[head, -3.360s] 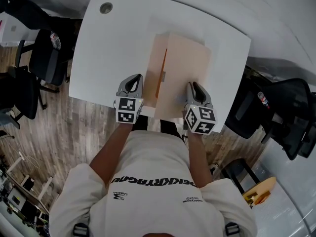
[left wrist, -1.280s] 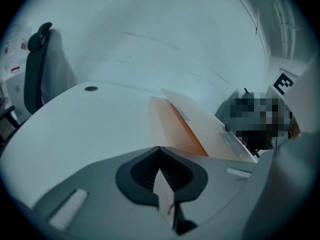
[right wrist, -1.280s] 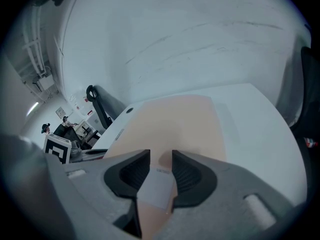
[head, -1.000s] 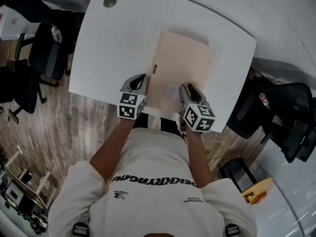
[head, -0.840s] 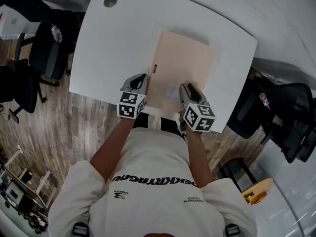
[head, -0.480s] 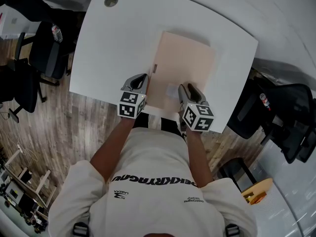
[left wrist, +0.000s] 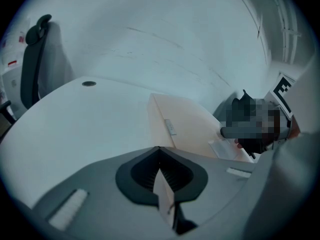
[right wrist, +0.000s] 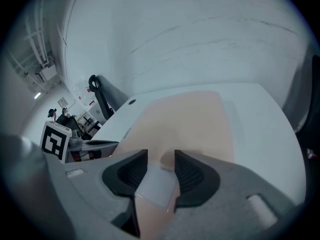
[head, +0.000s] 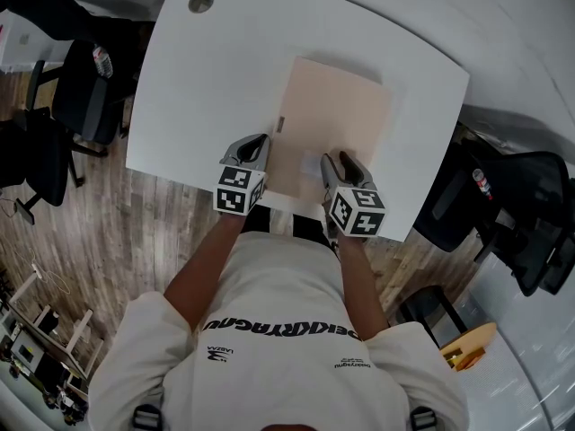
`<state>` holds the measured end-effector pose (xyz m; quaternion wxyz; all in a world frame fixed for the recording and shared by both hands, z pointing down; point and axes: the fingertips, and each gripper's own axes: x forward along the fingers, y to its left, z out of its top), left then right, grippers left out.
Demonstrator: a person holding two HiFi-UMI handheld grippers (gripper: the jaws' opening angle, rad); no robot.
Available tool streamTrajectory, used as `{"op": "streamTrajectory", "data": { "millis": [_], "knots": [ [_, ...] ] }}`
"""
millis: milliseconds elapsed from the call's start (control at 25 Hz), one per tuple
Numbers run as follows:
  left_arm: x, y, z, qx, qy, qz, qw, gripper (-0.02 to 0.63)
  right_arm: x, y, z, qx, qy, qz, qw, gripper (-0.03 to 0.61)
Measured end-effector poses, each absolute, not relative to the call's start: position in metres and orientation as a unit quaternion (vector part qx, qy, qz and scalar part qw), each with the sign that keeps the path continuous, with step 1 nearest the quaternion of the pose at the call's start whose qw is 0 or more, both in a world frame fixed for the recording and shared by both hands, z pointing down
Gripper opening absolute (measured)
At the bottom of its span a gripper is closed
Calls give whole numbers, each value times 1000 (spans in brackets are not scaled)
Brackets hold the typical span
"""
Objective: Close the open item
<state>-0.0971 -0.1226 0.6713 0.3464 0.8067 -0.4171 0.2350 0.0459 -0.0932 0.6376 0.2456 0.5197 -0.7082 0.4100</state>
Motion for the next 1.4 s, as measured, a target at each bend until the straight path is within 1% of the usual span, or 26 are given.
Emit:
{"op": "streamTrajectory", "data": {
  "millis": [1000, 1400],
  "knots": [
    [-96, -132, 666, 804, -429, 228, 343, 1, 41, -93, 649, 496, -705, 395, 318, 162],
    [-94, -131, 659, 804, -433, 229, 338, 2, 43, -93, 642, 502, -708, 402, 291, 160]
  ]
}}
